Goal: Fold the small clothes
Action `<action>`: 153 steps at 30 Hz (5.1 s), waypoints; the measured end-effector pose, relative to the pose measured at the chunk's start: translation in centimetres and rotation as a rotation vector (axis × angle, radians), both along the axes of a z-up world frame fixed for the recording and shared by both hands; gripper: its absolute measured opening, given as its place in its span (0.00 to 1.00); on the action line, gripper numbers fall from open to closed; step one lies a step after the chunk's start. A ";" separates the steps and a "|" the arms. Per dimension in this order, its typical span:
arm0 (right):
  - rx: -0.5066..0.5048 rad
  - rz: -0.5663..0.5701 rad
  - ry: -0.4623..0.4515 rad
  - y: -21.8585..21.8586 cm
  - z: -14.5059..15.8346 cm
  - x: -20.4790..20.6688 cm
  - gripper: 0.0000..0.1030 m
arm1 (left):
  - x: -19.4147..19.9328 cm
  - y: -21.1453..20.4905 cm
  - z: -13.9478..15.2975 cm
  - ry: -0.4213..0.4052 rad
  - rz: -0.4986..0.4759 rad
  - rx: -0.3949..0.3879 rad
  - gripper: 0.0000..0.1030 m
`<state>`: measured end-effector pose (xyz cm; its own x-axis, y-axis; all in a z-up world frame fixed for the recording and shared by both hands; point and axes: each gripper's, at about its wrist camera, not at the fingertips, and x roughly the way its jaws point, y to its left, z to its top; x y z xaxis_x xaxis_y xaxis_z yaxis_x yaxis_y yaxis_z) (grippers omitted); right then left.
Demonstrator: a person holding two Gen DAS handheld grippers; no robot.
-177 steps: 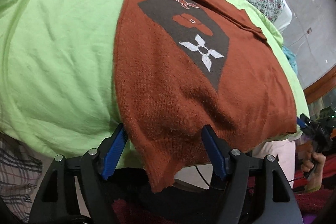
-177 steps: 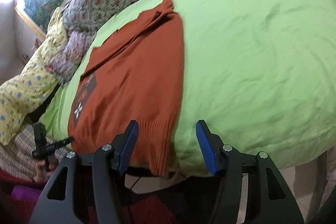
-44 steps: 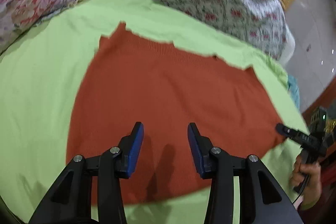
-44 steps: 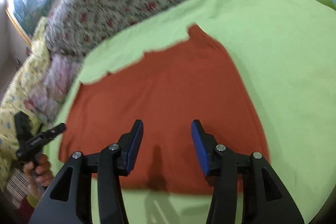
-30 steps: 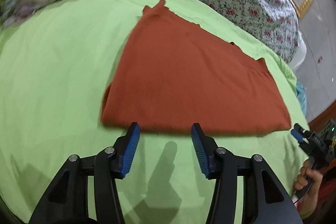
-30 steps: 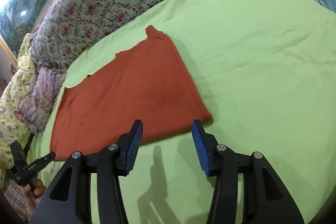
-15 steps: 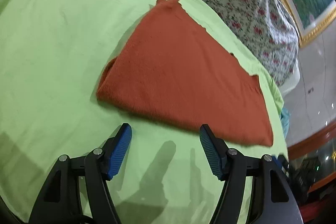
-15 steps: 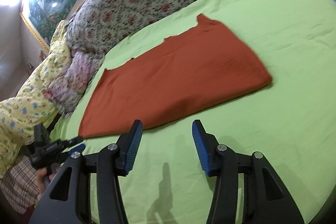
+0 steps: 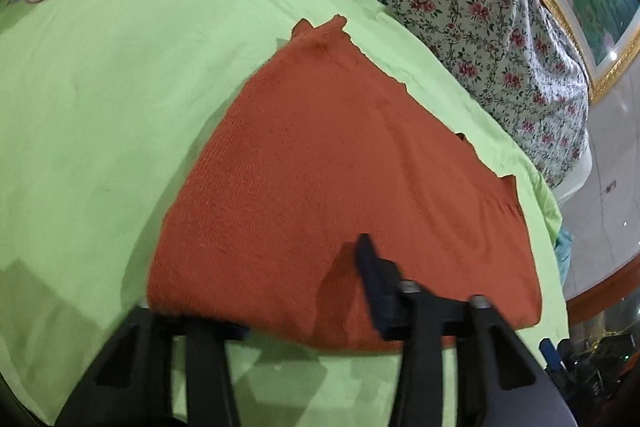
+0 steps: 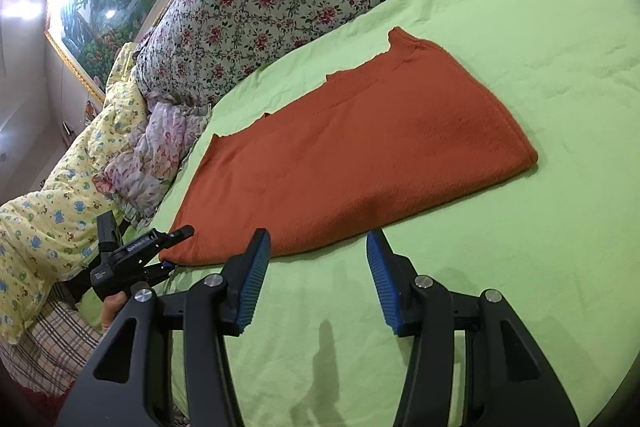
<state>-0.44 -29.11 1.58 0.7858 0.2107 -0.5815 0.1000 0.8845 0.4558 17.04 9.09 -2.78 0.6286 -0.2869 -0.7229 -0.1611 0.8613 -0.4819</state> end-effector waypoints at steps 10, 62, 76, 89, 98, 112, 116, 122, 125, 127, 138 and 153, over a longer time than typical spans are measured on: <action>0.011 0.006 -0.001 -3.1 1.2 2.4 0.50 | 0.4 -6.5 5.8 -0.191 -0.111 0.212 0.09; 0.054 0.174 0.155 -15.2 1.4 20.6 0.13 | -0.7 -36.4 3.1 -0.312 -0.743 0.257 0.06; 0.016 0.175 0.166 -14.8 0.2 20.4 0.17 | 0.2 -35.5 1.8 -0.256 -0.766 0.278 0.14; -0.023 0.116 0.131 -16.0 2.3 15.0 0.60 | 2.6 -20.6 3.3 -0.122 -0.475 0.128 0.72; 0.004 0.165 0.219 -15.0 -0.2 16.0 0.61 | 8.3 -17.3 -1.0 0.068 -0.381 -0.112 0.73; 0.123 0.183 0.262 -13.2 -1.9 16.9 0.29 | 11.3 -18.7 -2.0 0.024 -0.449 -0.234 0.19; 0.163 0.172 0.199 -11.2 -0.6 15.5 0.25 | 7.7 -15.7 1.2 -0.054 -0.449 -0.236 0.19; 0.237 0.283 0.128 -3.3 -0.5 13.4 0.25 | 0.8 -7.4 4.2 -0.106 -0.394 -0.193 0.19; 0.271 0.349 0.113 1.8 -1.6 13.2 0.25 | -2.9 -3.3 5.1 -0.122 -0.348 -0.138 0.19; 0.279 0.385 0.112 4.5 -2.3 13.3 0.25 | -5.0 -0.7 5.3 -0.134 -0.317 -0.122 0.19; 0.206 0.456 0.196 12.4 -6.4 13.1 0.27 | -9.8 5.6 -0.2 -0.072 -0.223 -0.109 0.23; 0.024 0.264 0.070 9.7 -0.9 8.2 0.53 | -14.2 4.9 1.5 -0.033 -0.101 0.112 0.59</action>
<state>7.73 -19.37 0.65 0.6598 0.4170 -0.6252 -0.1000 0.8732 0.4769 2.84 14.01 -1.31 0.6246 -0.2687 -0.7333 -0.0562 0.9210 -0.3854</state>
